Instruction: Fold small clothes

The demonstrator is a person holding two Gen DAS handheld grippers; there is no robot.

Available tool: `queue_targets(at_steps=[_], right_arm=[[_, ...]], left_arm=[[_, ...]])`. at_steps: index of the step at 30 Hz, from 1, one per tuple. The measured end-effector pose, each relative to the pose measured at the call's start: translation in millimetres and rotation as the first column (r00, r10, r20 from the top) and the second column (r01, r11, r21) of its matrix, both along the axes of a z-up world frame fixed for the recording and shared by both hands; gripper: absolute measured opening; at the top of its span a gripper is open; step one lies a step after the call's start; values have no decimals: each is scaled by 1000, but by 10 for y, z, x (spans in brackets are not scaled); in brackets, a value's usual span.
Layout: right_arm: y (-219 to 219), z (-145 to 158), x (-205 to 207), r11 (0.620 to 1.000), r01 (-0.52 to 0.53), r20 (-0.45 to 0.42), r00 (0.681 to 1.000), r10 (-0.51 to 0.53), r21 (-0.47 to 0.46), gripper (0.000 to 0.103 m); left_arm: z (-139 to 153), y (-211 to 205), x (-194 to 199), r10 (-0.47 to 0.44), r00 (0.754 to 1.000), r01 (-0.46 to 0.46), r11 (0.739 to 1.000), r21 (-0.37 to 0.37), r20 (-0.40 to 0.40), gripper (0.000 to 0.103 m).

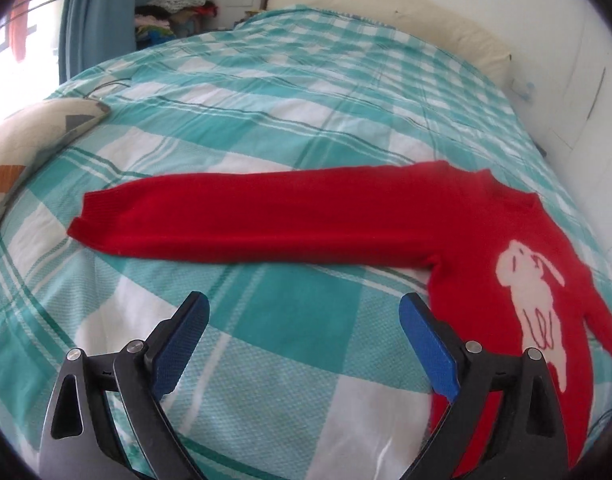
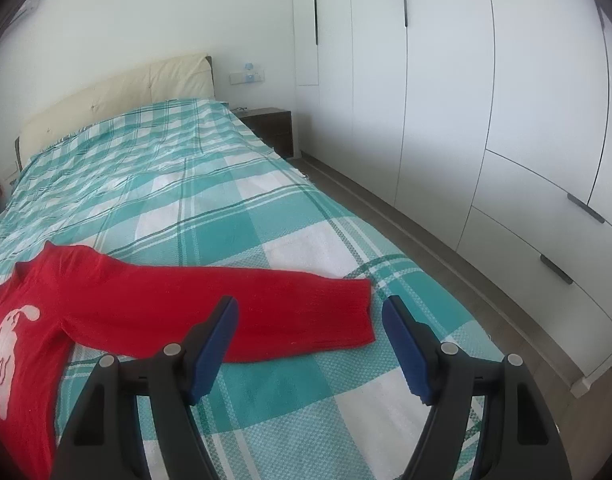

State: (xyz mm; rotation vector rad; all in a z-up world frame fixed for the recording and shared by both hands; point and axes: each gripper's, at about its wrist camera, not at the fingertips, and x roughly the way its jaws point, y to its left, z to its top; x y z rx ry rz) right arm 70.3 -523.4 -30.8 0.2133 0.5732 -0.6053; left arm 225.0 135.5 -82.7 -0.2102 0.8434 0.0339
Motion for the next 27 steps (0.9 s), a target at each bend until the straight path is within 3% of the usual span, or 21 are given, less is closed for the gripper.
queue_targets(at_steps=[8,13,27], right_arm=[[249,35,-11,995,-79,9,997,79,-60,76],[355,38,33,989,-114,2,993,114,-97,76],[285,-21,23,992,-123,8,992,124,-28,76]], left_arm=[[-397,-201,87,-5,996,13,996,89,-89,97],[-470,-228,-60,14,999,-10,994,106,-44,102],[-507,-287,-6,19,996,-6,989,149,-82,103]])
